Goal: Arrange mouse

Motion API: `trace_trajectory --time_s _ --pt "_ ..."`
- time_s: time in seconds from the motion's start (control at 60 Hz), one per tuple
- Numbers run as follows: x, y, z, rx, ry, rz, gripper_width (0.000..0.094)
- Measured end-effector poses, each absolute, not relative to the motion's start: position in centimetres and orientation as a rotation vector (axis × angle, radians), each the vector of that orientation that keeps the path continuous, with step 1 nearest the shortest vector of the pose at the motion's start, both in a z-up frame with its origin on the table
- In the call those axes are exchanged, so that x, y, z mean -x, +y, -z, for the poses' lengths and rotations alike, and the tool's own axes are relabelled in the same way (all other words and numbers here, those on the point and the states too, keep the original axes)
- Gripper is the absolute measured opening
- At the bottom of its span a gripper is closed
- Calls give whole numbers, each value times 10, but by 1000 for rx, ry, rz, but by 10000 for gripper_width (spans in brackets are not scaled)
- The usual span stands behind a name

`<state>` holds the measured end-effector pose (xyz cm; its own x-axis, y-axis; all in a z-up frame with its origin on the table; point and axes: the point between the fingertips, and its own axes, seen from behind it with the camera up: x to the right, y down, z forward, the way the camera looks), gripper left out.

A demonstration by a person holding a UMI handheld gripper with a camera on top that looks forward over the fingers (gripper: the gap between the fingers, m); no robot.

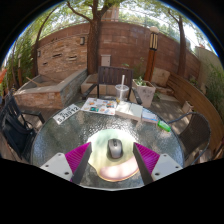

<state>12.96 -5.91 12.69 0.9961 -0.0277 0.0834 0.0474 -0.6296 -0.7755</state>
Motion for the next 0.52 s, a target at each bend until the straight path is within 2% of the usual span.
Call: trace_trajectory --time_s 0.267,0.517 --pt "-102 -159 -183 2197 39 178 851" --pt "-81 -217 -202 2184 29 201 858"
